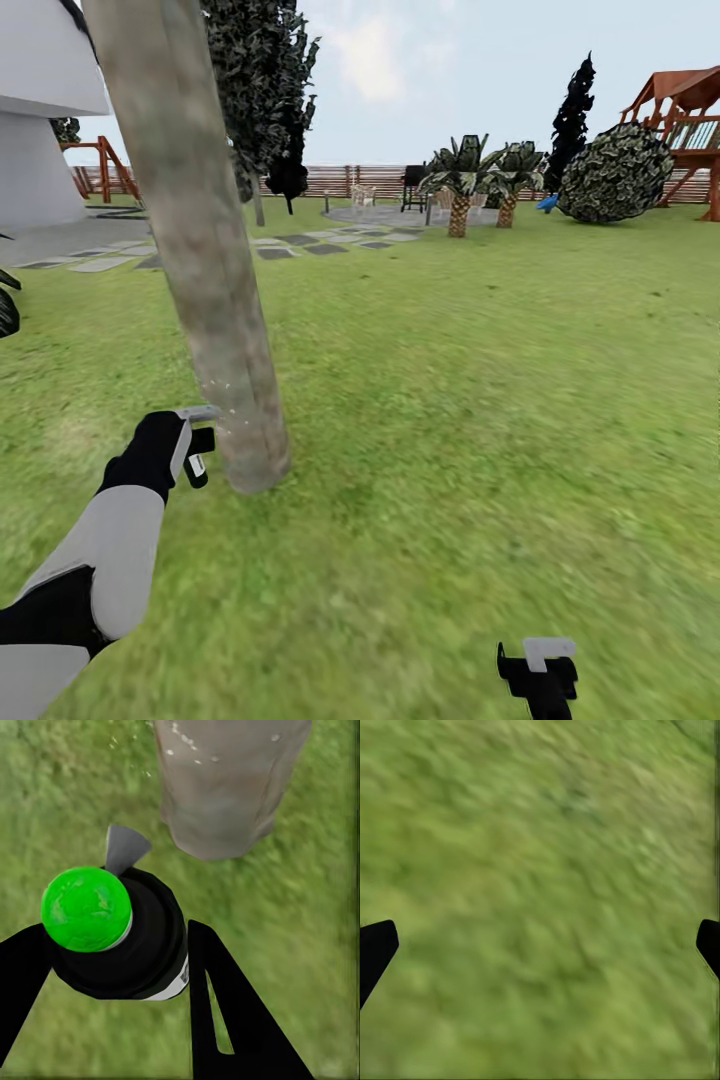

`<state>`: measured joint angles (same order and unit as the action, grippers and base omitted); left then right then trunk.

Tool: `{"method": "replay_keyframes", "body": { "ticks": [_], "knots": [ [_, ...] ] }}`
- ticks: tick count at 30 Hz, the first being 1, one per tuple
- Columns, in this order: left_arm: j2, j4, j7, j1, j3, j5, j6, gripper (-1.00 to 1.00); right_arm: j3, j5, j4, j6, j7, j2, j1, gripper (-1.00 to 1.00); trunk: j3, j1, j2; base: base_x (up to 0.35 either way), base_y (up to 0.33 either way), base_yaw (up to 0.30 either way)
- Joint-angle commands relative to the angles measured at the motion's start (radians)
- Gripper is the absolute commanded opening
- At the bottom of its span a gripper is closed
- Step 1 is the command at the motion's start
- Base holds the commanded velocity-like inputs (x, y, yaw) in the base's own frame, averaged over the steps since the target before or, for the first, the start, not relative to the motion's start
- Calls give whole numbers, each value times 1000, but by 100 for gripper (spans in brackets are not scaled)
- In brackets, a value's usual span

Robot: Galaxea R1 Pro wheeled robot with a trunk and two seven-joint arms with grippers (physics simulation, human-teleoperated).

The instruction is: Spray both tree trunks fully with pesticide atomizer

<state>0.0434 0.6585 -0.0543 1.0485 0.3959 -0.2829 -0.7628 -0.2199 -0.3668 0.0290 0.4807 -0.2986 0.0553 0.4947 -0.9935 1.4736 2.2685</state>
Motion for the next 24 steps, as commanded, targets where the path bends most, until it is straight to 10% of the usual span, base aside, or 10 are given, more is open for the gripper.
{"method": "replay_keyframes", "body": {
  "ticks": [1,24],
  "knots": [
    [-1,1,-2,1,2,2,-4,-100,-7,-11,-1,2,-4,0,1,100,-1,0,0,2,-276,0],
    [7,0,-2,-16,-6,-1,-1,-100,-7,-11,-1,2,-4,0,1,100,-1,0,0,63,-275,109]
  ]
}}
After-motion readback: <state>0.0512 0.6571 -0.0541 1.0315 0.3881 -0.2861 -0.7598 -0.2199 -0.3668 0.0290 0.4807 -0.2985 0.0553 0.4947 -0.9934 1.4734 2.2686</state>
